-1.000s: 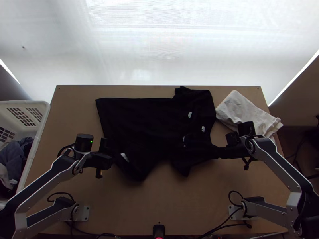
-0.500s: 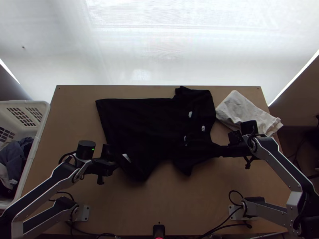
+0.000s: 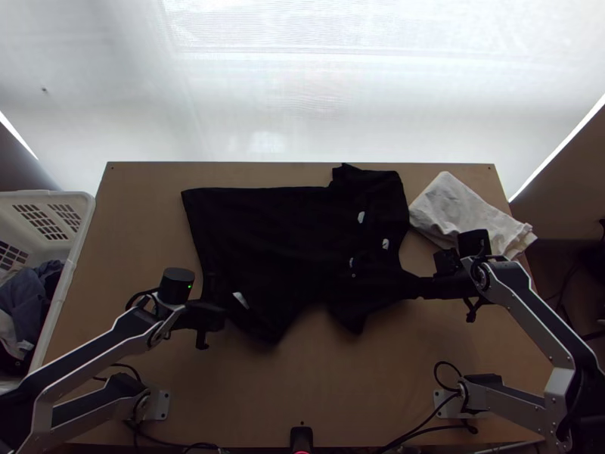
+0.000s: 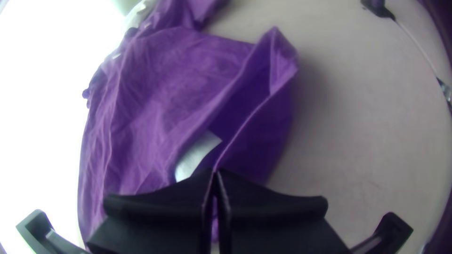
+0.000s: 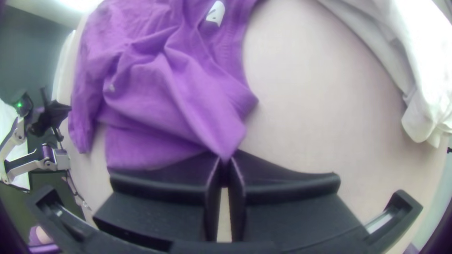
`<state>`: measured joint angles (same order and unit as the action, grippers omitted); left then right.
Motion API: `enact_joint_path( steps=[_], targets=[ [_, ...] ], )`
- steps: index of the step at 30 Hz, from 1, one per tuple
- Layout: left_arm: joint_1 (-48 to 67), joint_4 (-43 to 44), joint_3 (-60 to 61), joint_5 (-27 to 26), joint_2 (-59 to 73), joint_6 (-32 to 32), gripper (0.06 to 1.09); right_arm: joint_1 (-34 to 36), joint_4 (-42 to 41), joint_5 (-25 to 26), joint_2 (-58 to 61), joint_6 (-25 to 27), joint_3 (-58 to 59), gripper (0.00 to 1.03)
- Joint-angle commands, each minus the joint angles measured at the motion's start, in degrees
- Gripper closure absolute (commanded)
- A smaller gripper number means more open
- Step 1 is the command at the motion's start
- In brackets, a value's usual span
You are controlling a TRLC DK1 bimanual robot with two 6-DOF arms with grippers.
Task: Fold the t-shirt
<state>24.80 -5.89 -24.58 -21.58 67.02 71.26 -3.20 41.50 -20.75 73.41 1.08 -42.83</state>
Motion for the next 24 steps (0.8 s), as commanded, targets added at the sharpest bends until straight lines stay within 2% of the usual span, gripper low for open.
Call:
enact_joint_path(
  steps=[1,4,6,10,16,24],
  targets=[
    [-1.95,1.14,-7.85,4.27,5.66,-20.9,1.05,0.48,1.75,-0.6,-3.01,-1.52,-1.64,0.99],
    [-3.26,-12.74,-20.95,4.88,5.22,-40.33,1.05,0.83,3.24,-1.13,-6.26,-2.75,-2.96,1.0],
    [-5.37,-17.31,-28.24,5.5,3.38,-54.21,1.05,0.57,4.38,-1.22,-8.89,-2.93,-5.69,1.0],
    [-12.67,-25.66,-38.26,5.24,2.06,-70.39,1.05,3.03,5.17,-1.31,-12.41,-3.02,-18.17,1.0],
    [-19.7,-31.2,-49.34,4.97,2.41,-82.87,1.05,6.19,1.83,-1.31,-9.95,-3.98,-36.54,1.0],
    [-22.78,-33.4,-70.61,10.69,5.57,-90.51,1.05,5.66,3.77,0.36,3.41,-6.18,-65.1,1.0]
  ],
)
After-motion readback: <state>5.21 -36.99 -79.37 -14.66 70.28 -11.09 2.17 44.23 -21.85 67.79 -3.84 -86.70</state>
